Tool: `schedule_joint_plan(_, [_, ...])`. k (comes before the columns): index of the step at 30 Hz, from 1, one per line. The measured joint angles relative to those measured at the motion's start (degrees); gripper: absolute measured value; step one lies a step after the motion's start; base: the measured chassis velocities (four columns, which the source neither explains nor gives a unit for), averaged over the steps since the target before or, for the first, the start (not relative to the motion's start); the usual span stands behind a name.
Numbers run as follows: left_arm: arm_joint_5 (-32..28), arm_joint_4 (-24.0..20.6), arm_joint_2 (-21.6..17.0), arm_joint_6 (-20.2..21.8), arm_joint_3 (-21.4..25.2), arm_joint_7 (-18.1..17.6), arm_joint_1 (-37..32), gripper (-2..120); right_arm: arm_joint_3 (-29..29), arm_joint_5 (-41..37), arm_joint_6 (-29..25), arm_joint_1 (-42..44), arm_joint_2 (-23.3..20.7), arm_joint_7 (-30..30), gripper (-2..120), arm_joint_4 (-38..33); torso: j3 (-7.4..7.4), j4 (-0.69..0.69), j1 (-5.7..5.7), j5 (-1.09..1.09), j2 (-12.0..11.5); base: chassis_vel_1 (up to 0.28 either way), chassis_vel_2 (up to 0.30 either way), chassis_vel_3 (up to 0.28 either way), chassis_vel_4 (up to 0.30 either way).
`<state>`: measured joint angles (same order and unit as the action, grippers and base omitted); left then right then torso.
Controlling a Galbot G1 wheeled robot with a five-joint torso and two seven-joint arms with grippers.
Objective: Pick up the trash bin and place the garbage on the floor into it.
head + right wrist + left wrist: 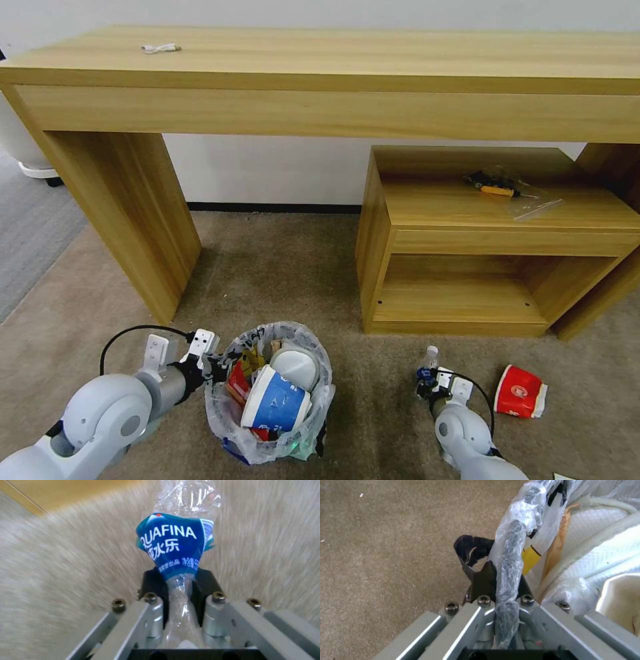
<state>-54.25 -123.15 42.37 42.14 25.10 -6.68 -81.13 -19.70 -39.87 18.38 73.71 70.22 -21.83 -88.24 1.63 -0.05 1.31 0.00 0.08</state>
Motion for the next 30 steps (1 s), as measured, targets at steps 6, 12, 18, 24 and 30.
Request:
schedule_joint_plan(6, [0.64,0.04,0.39,0.00,-0.12,0.32,-0.11,0,0.15,5.66,-0.17,4.43,-1.75,1.82,7,-12.34,0.00,0.00,0.00,0.00,0.00,0.000,0.000,0.000,0.000])
schedule_joint_plan(12, [1.34,1.27,0.99,0.00,-1.24,0.74,1.03,0,5.91,7.83,3.25,8.74,-4.14,4.18,6,-28.31,0.00,0.02,0.00,0.00,0.00,0.000,0.000,0.000,0.000])
schedule_joint_plan(18, [0.54,2.28,1.01,0.00,-3.08,1.23,3.86,0,8.61,8.33,2.44,6.44,-9.20,17.33,6,-36.56,0.00,0.00,0.00,-0.01,0.00,0.000,0.000,0.000,0.000])
schedule_joint_plan(24, [-3.56,2.81,1.14,0.00,-5.11,0.49,7.65,0,9.87,5.11,0.49,-2.77,-16.32,32.37,6,-37.20,0.00,0.02,0.00,0.00,0.00,0.000,0.000,0.000,0.000])
schedule_joint_plan(30, [-6.79,3.66,0.49,0.00,-9.55,0.52,13.35,0,14.17,1.97,1.14,-8.48,-22.01,37.22,6,-37.13,0.00,0.00,0.00,0.01,0.00,0.000,0.000,0.000,0.000])
